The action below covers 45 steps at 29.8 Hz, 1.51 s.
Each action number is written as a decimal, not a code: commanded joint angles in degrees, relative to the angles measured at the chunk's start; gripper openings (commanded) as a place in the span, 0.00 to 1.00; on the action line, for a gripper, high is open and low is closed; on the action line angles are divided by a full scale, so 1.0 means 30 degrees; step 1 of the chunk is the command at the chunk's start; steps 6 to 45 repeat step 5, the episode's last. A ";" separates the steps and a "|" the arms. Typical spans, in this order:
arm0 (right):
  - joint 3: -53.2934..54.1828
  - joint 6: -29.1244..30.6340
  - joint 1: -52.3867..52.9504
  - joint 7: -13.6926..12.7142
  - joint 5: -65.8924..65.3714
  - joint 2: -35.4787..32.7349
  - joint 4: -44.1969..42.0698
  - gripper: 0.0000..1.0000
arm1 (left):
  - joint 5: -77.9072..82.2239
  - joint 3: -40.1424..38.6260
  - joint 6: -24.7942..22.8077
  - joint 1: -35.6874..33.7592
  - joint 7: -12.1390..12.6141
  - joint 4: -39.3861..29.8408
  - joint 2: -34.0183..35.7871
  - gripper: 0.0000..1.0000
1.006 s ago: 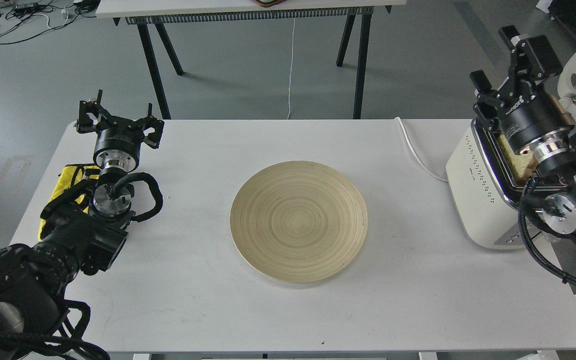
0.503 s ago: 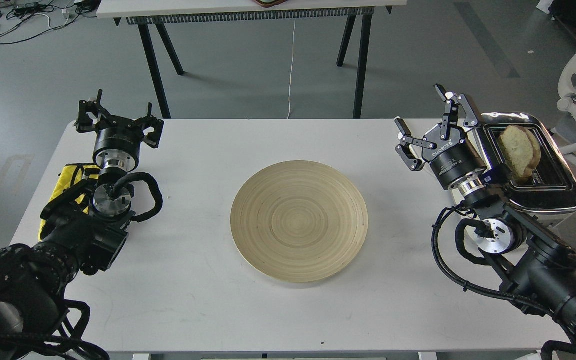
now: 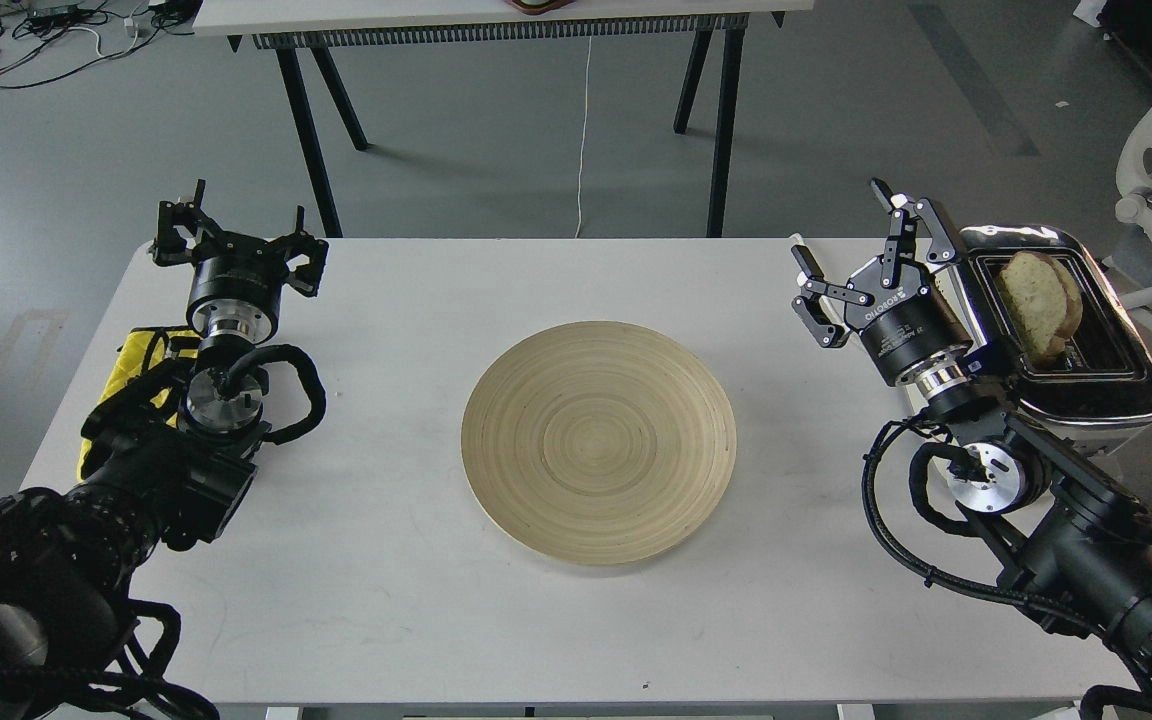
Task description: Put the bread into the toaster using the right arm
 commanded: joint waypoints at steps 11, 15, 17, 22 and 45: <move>0.0328 -0.0001 -0.0067 -0.0002 0.0010 -0.0361 0.0545 0.98 | 0.0002 -0.0021 0.0000 -0.0001 -0.0001 0.0000 0.0000 1.00; 0.0328 -0.0001 -0.0067 -0.0002 0.0010 -0.0361 0.0545 0.98 | 0.0002 -0.0021 0.0000 -0.0001 -0.0001 0.0000 0.0000 1.00; 0.0328 -0.0001 -0.0067 -0.0002 0.0010 -0.0361 0.0545 0.98 | 0.0002 -0.0021 0.0000 -0.0001 -0.0001 0.0000 0.0000 1.00; 0.0328 -0.0001 -0.0067 -0.0002 0.0010 -0.0361 0.0545 0.98 | 0.0002 -0.0021 0.0000 -0.0001 -0.0001 0.0000 0.0000 1.00; 0.0328 -0.0001 -0.0067 -0.0002 0.0010 -0.0361 0.0545 0.98 | 0.0002 -0.0021 0.0000 -0.0001 -0.0001 0.0000 0.0000 1.00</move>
